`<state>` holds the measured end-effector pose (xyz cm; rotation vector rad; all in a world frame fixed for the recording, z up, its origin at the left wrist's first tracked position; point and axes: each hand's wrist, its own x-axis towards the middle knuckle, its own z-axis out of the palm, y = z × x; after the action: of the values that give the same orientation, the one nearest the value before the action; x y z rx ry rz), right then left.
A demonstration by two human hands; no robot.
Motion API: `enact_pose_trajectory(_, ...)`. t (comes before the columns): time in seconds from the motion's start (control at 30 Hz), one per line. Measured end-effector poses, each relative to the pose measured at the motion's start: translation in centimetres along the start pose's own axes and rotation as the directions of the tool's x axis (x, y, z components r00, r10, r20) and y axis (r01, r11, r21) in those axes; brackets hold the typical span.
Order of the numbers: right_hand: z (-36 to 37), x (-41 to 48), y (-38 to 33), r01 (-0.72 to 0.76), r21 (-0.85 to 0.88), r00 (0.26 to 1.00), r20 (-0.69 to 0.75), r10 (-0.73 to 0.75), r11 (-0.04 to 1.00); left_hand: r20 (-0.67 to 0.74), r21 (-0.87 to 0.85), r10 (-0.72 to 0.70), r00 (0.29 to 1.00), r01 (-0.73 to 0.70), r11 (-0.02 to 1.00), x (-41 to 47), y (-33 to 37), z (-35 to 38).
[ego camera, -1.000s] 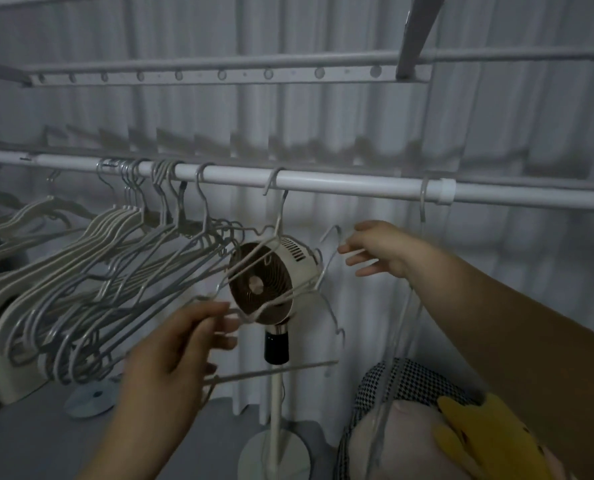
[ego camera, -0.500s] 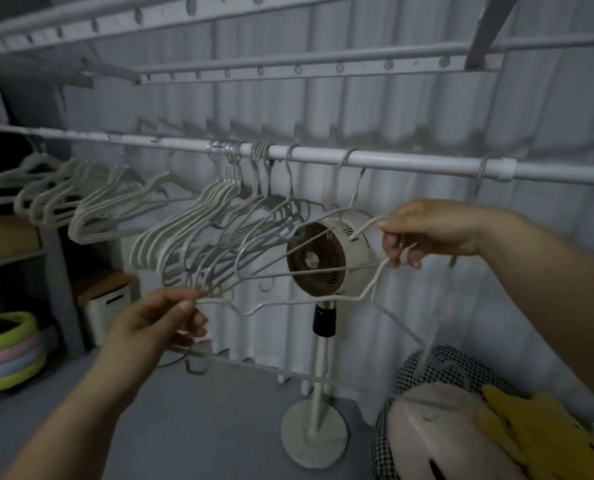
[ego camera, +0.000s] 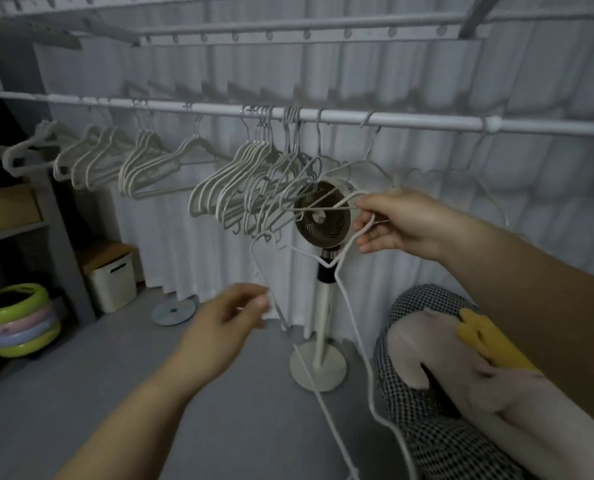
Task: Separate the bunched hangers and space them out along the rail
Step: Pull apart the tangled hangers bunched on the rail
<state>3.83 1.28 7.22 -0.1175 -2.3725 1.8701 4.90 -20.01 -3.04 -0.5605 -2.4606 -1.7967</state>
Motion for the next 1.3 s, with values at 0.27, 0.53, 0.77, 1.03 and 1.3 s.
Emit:
enact_pose_trajectory(0.27,2.0,-3.6,-0.3,0.013,0.119,0.993,-0.117,0.001,0.993,0.477,-0.102,-0.104,0.873,0.173,0.980,-4.5,2.7,4.8)
enact_pose_trajectory(0.53,1.0,-4.5,-0.3,0.072,0.017,0.977,-0.201,-0.067,0.997,0.230,-0.189,-0.061,0.971,0.106,0.976,-5.1,3.0,5.0)
enact_pose_trajectory(0.77,-6.6,-3.5,2.3,-0.068,-0.693,0.788,-0.479,-0.387,0.718,0.431,-0.287,-0.086,0.898,0.226,0.931,-3.8,3.4,4.1)
enact_pose_trajectory(1.03,-15.2,-1.7,4.7,-0.352,-0.586,0.789,-0.605,-0.105,0.730,0.471,-0.381,0.010,0.882,0.193,0.904,1.1,6.4,11.0)
enact_pose_trajectory(1.3,-18.1,2.9,6.8,-0.281,-0.520,0.913,-0.405,0.057,0.806,0.354,-0.414,0.073,0.932,0.086,0.906,10.6,11.7,17.9)
